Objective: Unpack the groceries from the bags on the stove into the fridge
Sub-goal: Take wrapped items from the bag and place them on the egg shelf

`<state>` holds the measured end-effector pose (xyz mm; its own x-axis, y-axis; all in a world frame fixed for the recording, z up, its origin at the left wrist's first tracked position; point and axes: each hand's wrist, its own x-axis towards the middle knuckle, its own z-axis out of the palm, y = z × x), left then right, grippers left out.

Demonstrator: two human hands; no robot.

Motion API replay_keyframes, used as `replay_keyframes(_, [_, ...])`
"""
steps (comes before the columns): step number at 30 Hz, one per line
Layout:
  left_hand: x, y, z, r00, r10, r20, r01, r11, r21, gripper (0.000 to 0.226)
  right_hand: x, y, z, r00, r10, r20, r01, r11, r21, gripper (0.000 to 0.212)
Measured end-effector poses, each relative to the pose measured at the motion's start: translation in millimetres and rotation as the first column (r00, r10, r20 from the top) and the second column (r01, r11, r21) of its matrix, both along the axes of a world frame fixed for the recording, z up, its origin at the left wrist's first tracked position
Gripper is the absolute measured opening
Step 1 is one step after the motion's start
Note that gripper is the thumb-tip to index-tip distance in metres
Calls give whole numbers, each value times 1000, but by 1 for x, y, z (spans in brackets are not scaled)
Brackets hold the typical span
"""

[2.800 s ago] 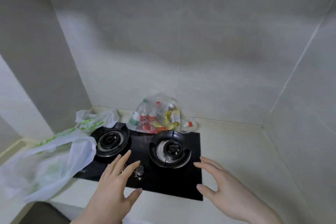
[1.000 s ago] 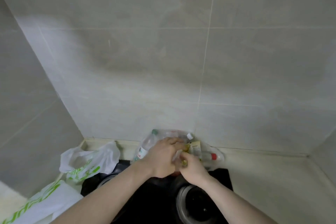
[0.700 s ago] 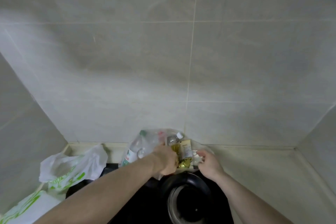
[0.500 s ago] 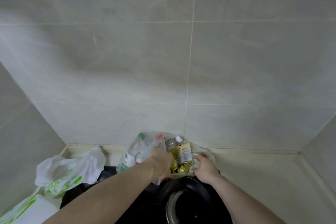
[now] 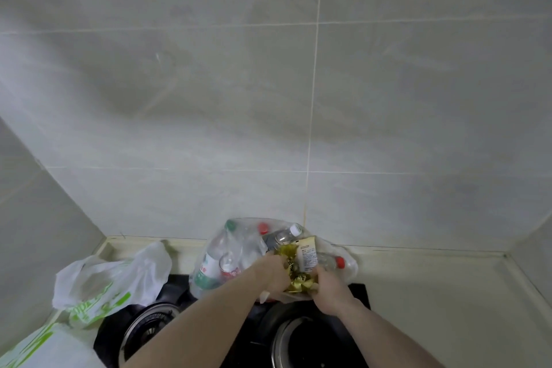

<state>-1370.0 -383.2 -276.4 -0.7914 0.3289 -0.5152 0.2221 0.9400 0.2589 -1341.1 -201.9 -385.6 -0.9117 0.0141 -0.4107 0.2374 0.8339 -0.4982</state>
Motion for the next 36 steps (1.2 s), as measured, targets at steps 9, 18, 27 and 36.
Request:
replay_keyframes(9, [16,-13,8,973,229,37,-226,900,372,49,16,-5,41,981,39,-190,-29,998,55,30])
replay_keyframes(18, [112,-83,61,940,339,-39,-221,692,688,54,106,11,104,871,-307,-384,214,940,-266,32])
replay_keyframes(27, [213,-124,103,936,351,-4,-204,554,807,52,232,-13,173,795,-463,-392,243,835,-494,23])
replay_keyframes(36, [269,-96,117,986,161,-33,-62,552,832,56,335,-4,199,700,-596,-393,355,768,-533,27])
